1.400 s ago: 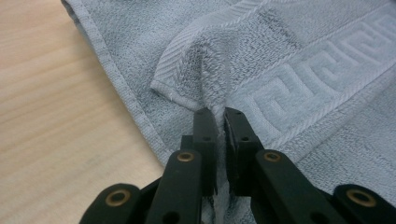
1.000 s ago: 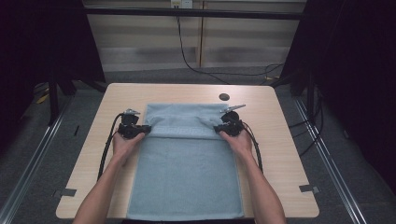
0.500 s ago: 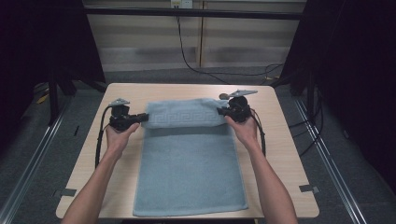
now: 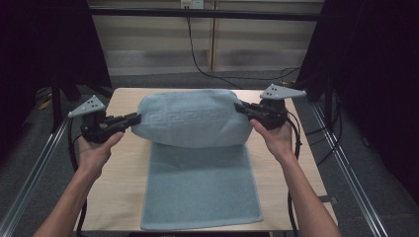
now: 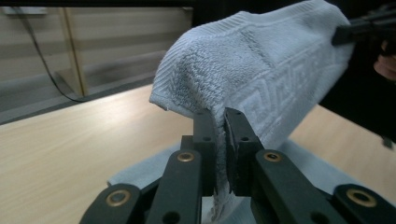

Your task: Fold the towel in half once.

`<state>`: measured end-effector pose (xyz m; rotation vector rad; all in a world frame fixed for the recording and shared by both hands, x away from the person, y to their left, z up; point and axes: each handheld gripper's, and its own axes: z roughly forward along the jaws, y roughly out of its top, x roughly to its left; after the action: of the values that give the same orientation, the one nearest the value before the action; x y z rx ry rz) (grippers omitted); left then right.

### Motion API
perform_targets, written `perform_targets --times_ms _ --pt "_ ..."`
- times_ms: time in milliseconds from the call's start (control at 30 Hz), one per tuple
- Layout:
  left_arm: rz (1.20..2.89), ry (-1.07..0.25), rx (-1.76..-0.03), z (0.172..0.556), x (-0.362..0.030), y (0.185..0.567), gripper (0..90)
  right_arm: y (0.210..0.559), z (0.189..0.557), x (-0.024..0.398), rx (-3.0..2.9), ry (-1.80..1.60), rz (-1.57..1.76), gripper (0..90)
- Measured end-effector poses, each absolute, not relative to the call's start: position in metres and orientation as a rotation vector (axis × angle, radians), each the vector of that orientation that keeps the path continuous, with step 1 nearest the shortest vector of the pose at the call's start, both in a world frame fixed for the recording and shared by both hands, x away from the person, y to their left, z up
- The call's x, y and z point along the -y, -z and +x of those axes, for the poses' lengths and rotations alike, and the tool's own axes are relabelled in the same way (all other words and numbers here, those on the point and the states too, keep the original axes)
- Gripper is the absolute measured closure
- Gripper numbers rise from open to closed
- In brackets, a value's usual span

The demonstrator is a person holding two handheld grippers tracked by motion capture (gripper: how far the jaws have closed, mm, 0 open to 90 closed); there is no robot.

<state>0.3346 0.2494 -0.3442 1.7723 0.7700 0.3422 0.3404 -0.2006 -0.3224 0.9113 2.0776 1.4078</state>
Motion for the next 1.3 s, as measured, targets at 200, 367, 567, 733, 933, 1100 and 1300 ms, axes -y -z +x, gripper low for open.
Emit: perform_targets --times_ms 200,367,567,733,933,1100,1300 --pt "1.829 -0.206 -0.754 0.300 -0.243 0.397 84.1 0.367 0.306 0.210 -2.178 -1.353 0.932 85.0" --pt "1.879 -0.171 -0.768 0.281 -0.246 0.431 83.7 0.418 0.275 0.215 -2.252 -1.393 0.992 84.0" --pt "1.909 -0.145 -0.742 0.258 -0.242 0.456 82.8 0.448 0.247 0.215 -2.339 -1.387 1.028 80.7" --pt "1.943 -0.110 -0.706 0.232 -0.245 0.466 79.5 0.451 0.212 0.224 -2.355 -1.421 1.015 77.2" --pt "1.969 -0.052 -0.672 0.207 -0.250 0.470 67.1 0.466 0.175 0.237 -2.409 -1.405 1.088 72.4" --pt "1.896 -0.069 -0.682 0.197 -0.264 0.461 61.6 0.458 0.163 0.249 -2.354 -1.461 1.099 70.1" --pt "1.873 -0.114 -0.731 0.217 -0.268 0.458 59.2 0.448 0.175 0.256 -2.277 -1.467 1.108 68.0"
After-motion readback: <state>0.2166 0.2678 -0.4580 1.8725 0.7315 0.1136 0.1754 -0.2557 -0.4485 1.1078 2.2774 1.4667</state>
